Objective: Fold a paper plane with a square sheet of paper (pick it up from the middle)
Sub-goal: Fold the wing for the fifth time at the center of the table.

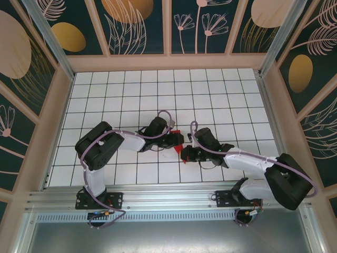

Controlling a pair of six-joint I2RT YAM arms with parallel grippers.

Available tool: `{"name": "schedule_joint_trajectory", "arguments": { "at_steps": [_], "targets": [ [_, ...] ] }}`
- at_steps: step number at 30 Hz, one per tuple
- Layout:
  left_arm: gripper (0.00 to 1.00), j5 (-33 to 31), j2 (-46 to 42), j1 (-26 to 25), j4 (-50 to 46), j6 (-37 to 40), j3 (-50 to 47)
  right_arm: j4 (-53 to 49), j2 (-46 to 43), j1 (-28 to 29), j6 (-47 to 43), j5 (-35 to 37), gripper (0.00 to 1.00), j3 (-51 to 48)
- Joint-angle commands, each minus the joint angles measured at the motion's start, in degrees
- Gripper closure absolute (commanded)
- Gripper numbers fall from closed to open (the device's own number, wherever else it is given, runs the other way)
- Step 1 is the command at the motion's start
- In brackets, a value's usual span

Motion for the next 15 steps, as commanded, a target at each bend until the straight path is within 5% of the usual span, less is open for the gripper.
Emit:
{"name": "schedule_joint_trajectory", "arguments": {
  "at_steps": [1, 15],
  "targets": [
    [0.58, -2.41, 2.45, 0.44, -4.97, 1.56, -0.19, 3.49, 3.66, 0.42, 0.25, -2.81, 1.0, 1.51],
    [0.58, -2.37, 2.96, 0.46, -5.4, 2.05, -0.14, 5.51, 5.75, -3.89, 0.89, -0.85, 1.0, -4.7]
  ]
}}
